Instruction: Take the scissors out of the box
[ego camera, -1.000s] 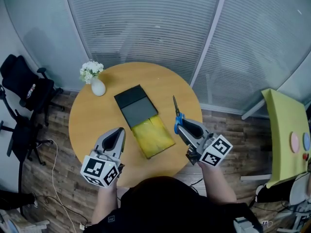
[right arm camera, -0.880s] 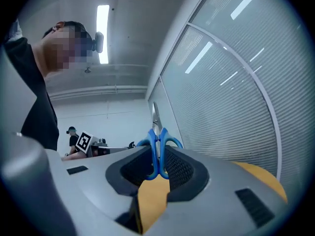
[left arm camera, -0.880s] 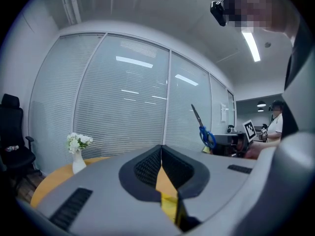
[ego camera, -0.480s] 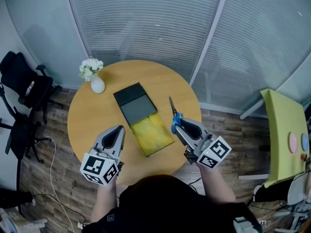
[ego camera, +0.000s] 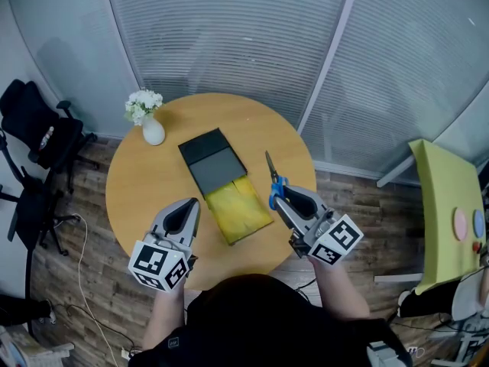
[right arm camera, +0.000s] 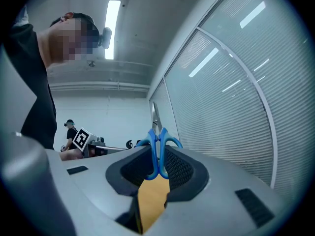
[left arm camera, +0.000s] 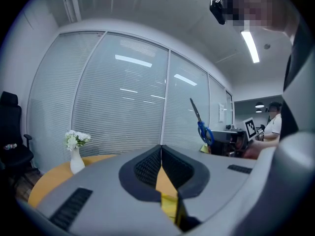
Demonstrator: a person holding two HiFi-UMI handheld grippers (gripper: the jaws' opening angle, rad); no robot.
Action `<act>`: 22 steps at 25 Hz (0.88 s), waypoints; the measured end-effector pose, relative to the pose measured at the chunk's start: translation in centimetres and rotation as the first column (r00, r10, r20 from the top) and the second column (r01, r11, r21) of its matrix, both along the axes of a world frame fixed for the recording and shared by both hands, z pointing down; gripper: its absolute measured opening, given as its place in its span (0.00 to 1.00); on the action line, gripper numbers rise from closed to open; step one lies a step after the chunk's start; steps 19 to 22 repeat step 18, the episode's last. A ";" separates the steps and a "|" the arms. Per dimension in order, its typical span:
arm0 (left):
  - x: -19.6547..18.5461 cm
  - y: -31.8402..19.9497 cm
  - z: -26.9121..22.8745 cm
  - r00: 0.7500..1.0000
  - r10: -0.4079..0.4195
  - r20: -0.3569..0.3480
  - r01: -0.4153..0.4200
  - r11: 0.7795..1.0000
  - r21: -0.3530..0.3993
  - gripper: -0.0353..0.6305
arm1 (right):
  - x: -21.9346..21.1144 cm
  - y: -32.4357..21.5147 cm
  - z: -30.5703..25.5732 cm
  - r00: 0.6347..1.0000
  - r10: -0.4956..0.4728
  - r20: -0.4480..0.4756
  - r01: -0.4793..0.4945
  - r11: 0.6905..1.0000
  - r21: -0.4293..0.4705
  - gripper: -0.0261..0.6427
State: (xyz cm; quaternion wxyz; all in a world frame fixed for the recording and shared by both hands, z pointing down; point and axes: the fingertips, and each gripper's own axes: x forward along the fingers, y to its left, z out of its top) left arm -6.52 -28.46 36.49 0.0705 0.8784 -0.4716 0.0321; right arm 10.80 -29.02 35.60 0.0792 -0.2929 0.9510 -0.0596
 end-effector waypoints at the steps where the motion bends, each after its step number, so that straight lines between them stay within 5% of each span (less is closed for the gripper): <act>1: 0.1 0.0 0.0 1.000 0.001 0.000 -0.001 1.000 0.000 0.07 | 0.0 0.0 0.0 1.000 0.000 0.000 0.000 1.000 -0.001 0.18; 22: 0.3 0.6 0.2 1.000 0.007 0.006 -0.007 1.000 -0.003 0.07 | -0.1 0.6 0.8 1.000 -0.008 -0.010 0.008 1.000 -0.020 0.18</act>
